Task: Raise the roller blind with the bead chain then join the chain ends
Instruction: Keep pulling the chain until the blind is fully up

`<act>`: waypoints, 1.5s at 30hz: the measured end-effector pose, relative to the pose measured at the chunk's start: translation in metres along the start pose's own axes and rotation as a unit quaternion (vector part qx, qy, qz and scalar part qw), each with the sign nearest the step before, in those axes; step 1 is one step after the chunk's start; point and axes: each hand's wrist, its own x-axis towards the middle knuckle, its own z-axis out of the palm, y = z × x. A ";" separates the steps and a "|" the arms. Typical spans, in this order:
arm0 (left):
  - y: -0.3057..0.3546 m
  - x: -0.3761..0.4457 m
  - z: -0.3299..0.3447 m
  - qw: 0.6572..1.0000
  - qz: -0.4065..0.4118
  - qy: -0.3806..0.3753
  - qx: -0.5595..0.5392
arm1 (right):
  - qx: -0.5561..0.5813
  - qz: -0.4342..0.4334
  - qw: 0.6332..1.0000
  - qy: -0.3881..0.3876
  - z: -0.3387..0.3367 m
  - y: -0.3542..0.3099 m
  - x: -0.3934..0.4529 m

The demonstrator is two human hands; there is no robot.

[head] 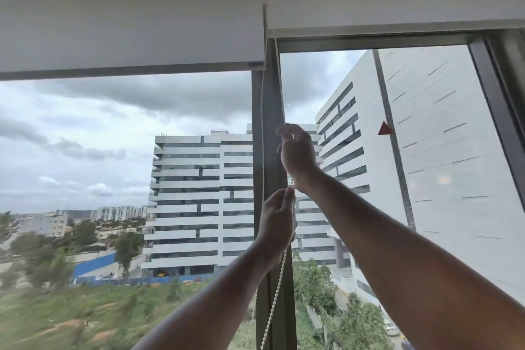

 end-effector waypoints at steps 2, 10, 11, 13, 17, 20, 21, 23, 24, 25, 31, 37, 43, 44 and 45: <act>-0.001 -0.001 -0.008 0.998 0.018 -0.014 0.053 | -0.070 -0.050 0.996 0.005 0.003 0.006 -0.006; 0.013 0.011 -0.047 0.998 -0.018 0.038 0.057 | -0.174 -0.127 0.977 -0.013 0.002 0.019 -0.028; 0.016 0.016 -0.049 0.997 -0.018 0.050 0.059 | -0.189 -0.137 0.972 -0.014 0.002 0.023 -0.030; 0.027 0.025 -0.053 0.996 -0.013 0.056 0.069 | -0.218 -0.163 0.962 -0.018 0.001 0.029 -0.034; 0.061 0.047 -0.053 0.995 0.035 0.055 0.075 | -0.252 -0.198 0.947 -0.023 -0.005 0.034 -0.037; 0.091 0.061 -0.045 0.996 0.038 0.068 0.031 | -0.250 -0.241 0.938 -0.023 -0.007 0.031 -0.037; 0.100 0.068 -0.041 0.997 0.034 0.072 0.012 | -0.247 -0.254 0.935 -0.023 -0.006 0.031 -0.038; 0.117 0.083 -0.036 0.998 0.013 0.064 -0.023 | -0.251 -0.270 0.929 -0.027 -0.004 0.032 -0.043; 0.124 0.089 -0.034 0.998 -0.002 0.054 -0.043 | -0.255 -0.272 0.927 -0.032 -0.003 0.035 -0.045; 0.130 0.093 -0.032 0.997 -0.020 0.045 -0.055 | -0.256 -0.272 0.927 -0.038 -0.003 0.040 -0.048; 0.124 0.091 -0.023 0.993 -0.063 0.058 -0.080 | -0.212 -0.250 0.943 -0.057 -0.016 0.065 -0.062; 0.105 0.065 -0.005 0.992 -0.060 0.083 -0.077 | -0.130 -0.160 0.972 -0.110 -0.032 0.089 -0.077; 0.082 0.053 -0.004 0.991 -0.031 0.100 -0.080 | -0.011 0.034 0.981 -0.192 -0.044 0.078 -0.063; 0.076 0.052 -0.006 0.992 -0.024 0.102 -0.076 | 0.016 0.066 0.978 -0.198 -0.047 0.073 -0.056; 0.069 0.051 -0.007 0.993 -0.015 0.100 -0.067 | 0.034 0.086 0.977 -0.193 -0.050 0.068 -0.049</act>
